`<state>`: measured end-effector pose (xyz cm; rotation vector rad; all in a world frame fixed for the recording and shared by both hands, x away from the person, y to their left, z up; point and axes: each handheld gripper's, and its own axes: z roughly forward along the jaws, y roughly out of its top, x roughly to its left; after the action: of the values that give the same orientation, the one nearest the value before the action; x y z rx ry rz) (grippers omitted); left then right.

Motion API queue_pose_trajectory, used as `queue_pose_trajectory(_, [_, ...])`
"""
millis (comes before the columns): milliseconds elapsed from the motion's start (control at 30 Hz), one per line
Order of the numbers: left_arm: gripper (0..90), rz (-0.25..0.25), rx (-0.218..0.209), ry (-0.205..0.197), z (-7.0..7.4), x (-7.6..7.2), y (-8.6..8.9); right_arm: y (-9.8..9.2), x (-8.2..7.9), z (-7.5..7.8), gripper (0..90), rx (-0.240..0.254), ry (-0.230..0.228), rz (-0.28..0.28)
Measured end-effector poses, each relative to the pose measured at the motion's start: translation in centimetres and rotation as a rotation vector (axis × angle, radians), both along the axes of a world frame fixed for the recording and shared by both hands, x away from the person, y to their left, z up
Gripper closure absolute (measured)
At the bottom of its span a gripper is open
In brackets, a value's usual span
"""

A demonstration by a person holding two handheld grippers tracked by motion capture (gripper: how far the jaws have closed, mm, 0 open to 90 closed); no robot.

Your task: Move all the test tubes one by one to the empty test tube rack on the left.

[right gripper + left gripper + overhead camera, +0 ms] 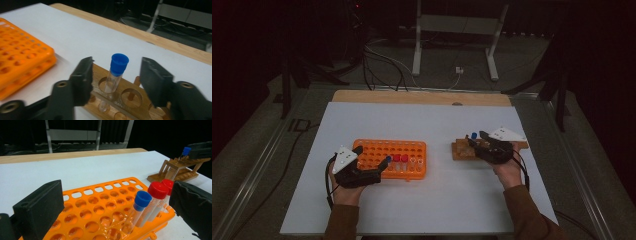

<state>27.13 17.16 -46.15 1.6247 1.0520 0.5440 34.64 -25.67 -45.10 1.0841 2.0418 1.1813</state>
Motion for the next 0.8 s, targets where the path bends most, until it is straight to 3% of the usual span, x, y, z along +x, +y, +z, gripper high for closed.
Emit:
queue_pose_trajectory(167, [0.4,0.001,0.006,-0.001,0.0,0.0,0.0,0.2,0.7,-0.7,62.4,0.018,0.02,-0.025])
queue_pose_trajectory(367, [0.4,-0.001,0.005,0.001,-0.1,0.0,-0.1,0.3,1.0,-0.9,74.5,0.056,0.029,-0.017])
queue_pose_trajectory(800, [0.4,-0.002,0.008,0.002,-0.1,0.0,-0.2,0.6,1.0,-1.4,75.9,0.056,0.062,-0.003])
